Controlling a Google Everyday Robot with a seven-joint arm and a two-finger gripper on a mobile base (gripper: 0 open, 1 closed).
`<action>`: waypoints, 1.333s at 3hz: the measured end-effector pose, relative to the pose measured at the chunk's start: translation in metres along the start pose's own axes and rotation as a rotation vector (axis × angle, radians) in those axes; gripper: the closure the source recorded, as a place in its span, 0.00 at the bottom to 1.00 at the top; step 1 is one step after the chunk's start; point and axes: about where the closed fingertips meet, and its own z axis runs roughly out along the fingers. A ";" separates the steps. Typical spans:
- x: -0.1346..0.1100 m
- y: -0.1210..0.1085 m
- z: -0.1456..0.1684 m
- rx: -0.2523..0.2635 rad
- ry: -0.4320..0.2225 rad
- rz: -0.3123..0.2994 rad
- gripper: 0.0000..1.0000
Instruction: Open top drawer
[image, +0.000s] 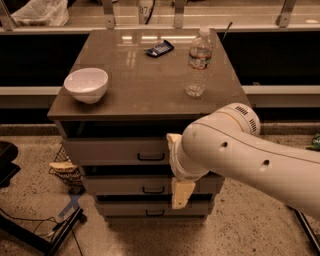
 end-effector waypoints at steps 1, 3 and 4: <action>0.000 0.000 0.000 0.000 0.000 0.000 0.00; 0.018 0.002 0.048 -0.062 0.146 0.020 0.00; 0.016 0.003 0.066 -0.076 0.191 0.013 0.00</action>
Offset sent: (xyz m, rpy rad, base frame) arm 0.0176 -0.0015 -0.0452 -0.1342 0.0720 -0.0586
